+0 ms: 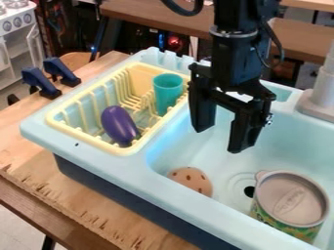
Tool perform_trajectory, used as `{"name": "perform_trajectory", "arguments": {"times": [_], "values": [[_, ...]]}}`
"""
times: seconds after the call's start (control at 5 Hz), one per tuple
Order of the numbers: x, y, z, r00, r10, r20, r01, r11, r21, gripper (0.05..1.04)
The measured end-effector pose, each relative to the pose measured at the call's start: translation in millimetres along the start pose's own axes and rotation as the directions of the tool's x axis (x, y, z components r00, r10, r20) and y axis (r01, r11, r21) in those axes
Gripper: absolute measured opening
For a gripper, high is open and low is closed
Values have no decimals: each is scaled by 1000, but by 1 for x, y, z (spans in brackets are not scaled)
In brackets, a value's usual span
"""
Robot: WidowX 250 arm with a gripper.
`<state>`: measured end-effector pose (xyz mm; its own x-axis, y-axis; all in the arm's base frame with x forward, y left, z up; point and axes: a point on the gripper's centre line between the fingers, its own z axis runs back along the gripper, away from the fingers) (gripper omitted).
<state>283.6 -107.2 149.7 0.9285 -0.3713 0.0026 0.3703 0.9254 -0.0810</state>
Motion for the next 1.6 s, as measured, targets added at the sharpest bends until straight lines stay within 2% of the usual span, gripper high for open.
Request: {"name": "perform_trajectory", "arguments": {"times": [0.2,0.4,0.8,1.4,1.6], "values": [[-3,0,-11,999,6,-36,-6,1000,1,1002],[-18,-5,-21,999,29,-34,-26,997,76,1002],[-31,-26,-29,998,-10,-55,16,994,104,1002],[-42,-3,-37,992,81,-92,-71,992,107,1002],[-35,3,-49,998,52,-20,-51,998,32,1002]]}}
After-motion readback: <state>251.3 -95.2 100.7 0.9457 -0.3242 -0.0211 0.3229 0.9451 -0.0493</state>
